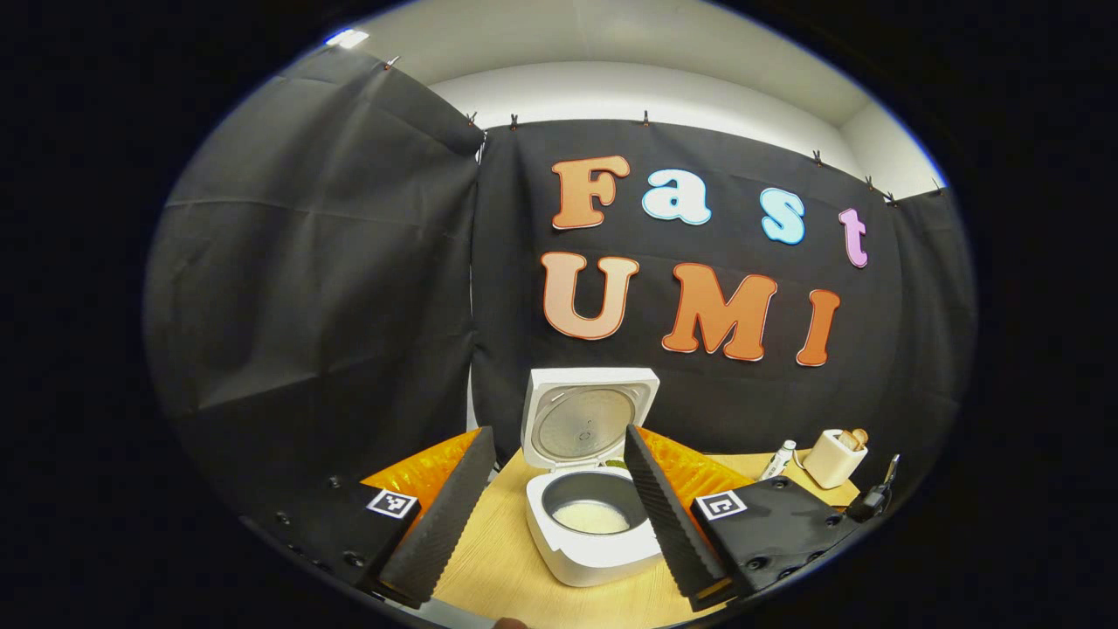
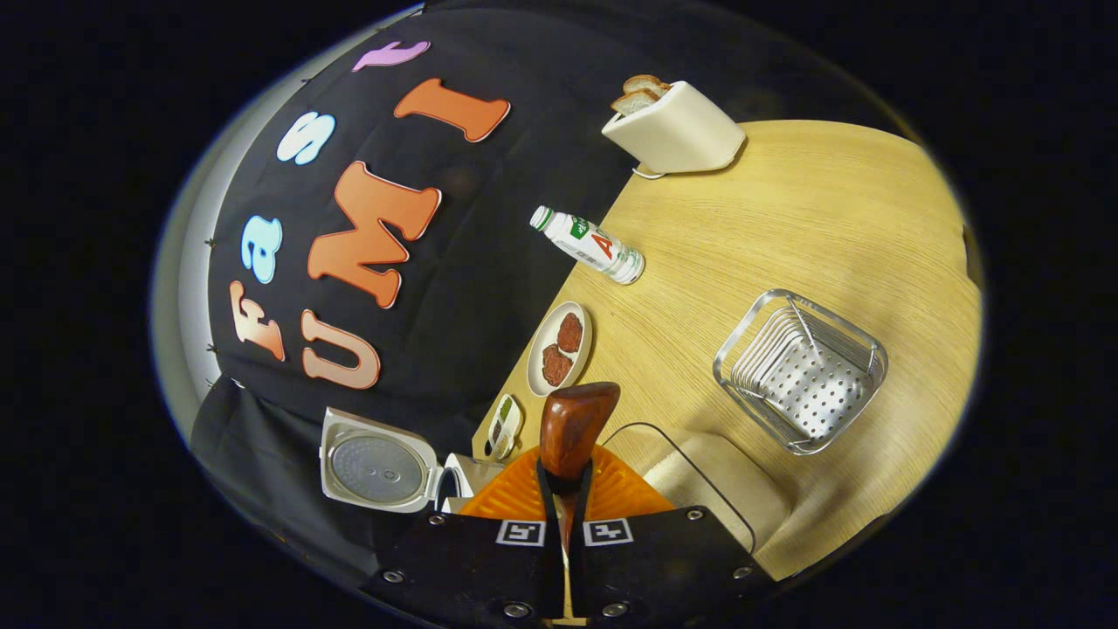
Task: Close the left gripper, press the button to open the rice cooker; take a wooden spoon from the chopstick holder with the right hand, scoop a spoonful of rice and pour it into the rice cooker, then put the wooden spoon back into the chopstick holder.
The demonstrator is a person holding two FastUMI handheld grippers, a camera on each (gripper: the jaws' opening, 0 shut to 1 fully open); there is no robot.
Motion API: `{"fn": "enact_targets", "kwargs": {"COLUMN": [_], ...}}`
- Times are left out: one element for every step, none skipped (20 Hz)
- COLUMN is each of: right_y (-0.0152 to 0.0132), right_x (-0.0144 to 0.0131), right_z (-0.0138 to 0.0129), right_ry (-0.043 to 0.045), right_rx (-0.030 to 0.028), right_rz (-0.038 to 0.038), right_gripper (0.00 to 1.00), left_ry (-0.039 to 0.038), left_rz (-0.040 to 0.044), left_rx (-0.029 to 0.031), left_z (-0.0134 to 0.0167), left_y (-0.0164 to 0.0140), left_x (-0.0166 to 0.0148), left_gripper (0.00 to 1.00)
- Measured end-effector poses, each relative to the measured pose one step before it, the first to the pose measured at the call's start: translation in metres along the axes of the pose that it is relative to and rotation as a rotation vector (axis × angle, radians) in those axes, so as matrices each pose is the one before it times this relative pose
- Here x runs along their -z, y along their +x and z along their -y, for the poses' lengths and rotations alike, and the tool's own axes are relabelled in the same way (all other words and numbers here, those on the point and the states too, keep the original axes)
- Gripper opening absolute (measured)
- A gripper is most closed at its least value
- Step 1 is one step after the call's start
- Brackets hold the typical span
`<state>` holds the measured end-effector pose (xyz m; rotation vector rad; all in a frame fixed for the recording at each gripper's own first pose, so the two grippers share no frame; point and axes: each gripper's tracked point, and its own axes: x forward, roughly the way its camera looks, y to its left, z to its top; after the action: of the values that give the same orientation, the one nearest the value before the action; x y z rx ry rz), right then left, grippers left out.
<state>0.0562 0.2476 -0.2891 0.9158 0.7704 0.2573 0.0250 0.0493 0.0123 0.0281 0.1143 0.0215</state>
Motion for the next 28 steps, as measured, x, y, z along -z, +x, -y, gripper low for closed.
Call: {"fn": "enact_targets", "kwargs": {"right_y": [-0.00243, -0.00145, -0.00270, 0.00012, -0.00020, 0.00038, -0.00064, -0.00026, -0.00028, -0.00195, -0.00227, -0.00257, -0.00101, -0.00144, -0.00156, 0.00043, -0.00043, 0.00014, -0.00109, -0.00053, -0.00075, 0.00071, 0.00118, 0.00189, 0.00104, 0.00260, 0.00309, 0.00376], "right_x": [-0.00290, -0.00253, -0.00160, -0.00165, -0.00035, -0.00066, -0.00073, 0.00034, -0.00046, -0.00343, -0.00133, -0.00267, -0.00226, -0.00372, -0.00301, -0.00270, -0.00371, -0.00160, -0.00043, 0.00100, 0.00147, 0.00166, 0.00330, 0.00345, 0.00412, 0.00471, 0.00573, 0.00494], "right_z": [-0.00113, -0.00018, -0.00083, 0.00198, 0.00166, 0.00305, 0.00405, 0.00211, 0.00035, -0.00119, -0.00339, -0.00311, -0.00357, -0.00427, -0.00454, -0.00464, -0.00554, -0.00560, -0.00808, -0.00784, -0.00663, -0.00817, -0.00907, -0.00995, -0.01015, -0.01019, -0.01103, -0.01156], "right_ry": [0.00907, 0.01241, 0.01641, 0.01813, 0.01553, 0.01108, 0.00583, 0.00460, 0.00805, 0.01175, 0.01423, 0.01369, 0.00712, -0.00043, -0.00483, -0.00474, -0.00366, 0.00087, 0.00602, 0.00915, 0.01003, 0.00865, 0.00608, 0.00555, 0.00549, 0.00430, 0.00291, 0.00054], "right_rx": [-0.00594, -0.00397, -0.00303, 0.00069, 0.00338, 0.00708, 0.00800, 0.00754, 0.00589, -0.00217, -0.00542, -0.00319, -0.00342, -0.00295, 0.00049, 0.00184, 0.00114, -0.00278, -0.00489, -0.00595, -0.00615, -0.00570, -0.00795, -0.00672, -0.00741, -0.00903, -0.00838, -0.01145], "right_rz": [0.00235, 0.00236, 0.00097, 0.00088, -0.00001, 0.00085, 0.00284, 0.00149, 0.00276, 0.00280, -0.00047, -0.00108, 0.00227, 0.00745, 0.00779, 0.00667, 0.00643, 0.00375, 0.00249, 0.00000, -0.00101, 0.00092, -0.00088, -0.00256, -0.00409, -0.00281, -0.00469, -0.00712], "right_gripper": [0.02, 0.02, 0.02, 0.02, 0.02, 0.02, 0.02, 0.02, 0.02, 0.02, 0.02, 0.02, 0.02, 0.02, 0.02, 0.02, 0.02, 0.02, 0.02, 0.02, 0.02, 0.02, 0.02, 0.02, 0.02, 0.02, 0.02, 0.02], "left_ry": [0.00035, 0.00108, 0.00009, 0.00037, -0.00108, -0.00310, -0.00445, -0.00526, -0.00348, 0.00319, 0.01142, 0.01232, 0.00244, -0.00753, -0.00905, -0.00447, -0.00288, -0.00090, -0.00033, -0.00015, -0.00167, -0.00240, -0.00139, -0.00143, -0.00178, -0.00390, -0.00501, -0.00394], "left_rz": [0.00245, 0.00079, 0.00191, 0.00169, 0.00378, 0.00367, 0.00148, 0.00000, 0.00147, 0.00654, 0.00537, 0.00619, 0.00498, 0.00317, -0.00122, -0.00354, -0.00044, 0.00142, 0.00141, -0.00179, -0.00643, -0.00580, -0.00428, -0.00363, -0.00263, -0.00284, -0.00346, -0.00442], "left_rx": [-0.00081, -0.00035, -0.00086, -0.00034, -0.00018, -0.00066, -0.00136, 0.00201, 0.00414, -0.00086, -0.00612, -0.00985, -0.00282, 0.00503, 0.00600, 0.00480, 0.00014, 0.00000, -0.00205, 0.00026, 0.00263, 0.00572, 0.00539, 0.00325, 0.00271, 0.00093, 0.00230, 0.00468], "left_z": [0.00061, -0.00067, -0.00024, -0.00145, 0.00030, -0.00072, -0.00079, 0.00038, 0.00092, -0.00030, -0.00189, -0.00361, 0.00011, 0.00235, 0.00153, -0.00039, -0.00336, -0.00298, -0.00394, -0.00292, -0.00351, -0.00239, -0.00295, -0.00351, -0.00452, -0.00423, -0.00301, -0.00237], "left_y": [-0.00137, -0.00157, -0.00068, -0.00060, 0.00085, 0.00031, -0.00082, -0.00074, -0.00037, 0.00017, 0.00177, 0.00089, 0.00221, 0.00216, 0.00138, 0.00297, 0.00269, 0.00268, 0.00155, 0.00163, 0.00307, 0.00284, 0.00256, 0.00360, 0.00372, 0.00297, 0.00215, 0.00287], "left_x": [-0.00086, -0.00004, 0.00025, -0.00214, -0.00139, -0.00141, -0.00072, 0.00072, 0.00000, -0.00161, -0.00138, -0.00099, -0.00038, -0.00048, 0.00049, 0.00008, -0.00008, -0.00141, -0.00025, 0.00062, 0.00086, 0.00094, 0.00045, 0.00027, -0.00049, 0.00026, 0.00114, 0.00098], "left_gripper": [1.00, 1.00, 1.00, 1.00, 1.00, 1.00, 1.00, 1.00, 1.00, 1.00, 1.00, 1.00, 1.00, 1.00, 1.00, 1.00, 1.00, 1.00, 1.00, 1.00, 1.00, 1.00, 1.00, 1.00, 1.00, 1.00, 1.00, 1.00]}}
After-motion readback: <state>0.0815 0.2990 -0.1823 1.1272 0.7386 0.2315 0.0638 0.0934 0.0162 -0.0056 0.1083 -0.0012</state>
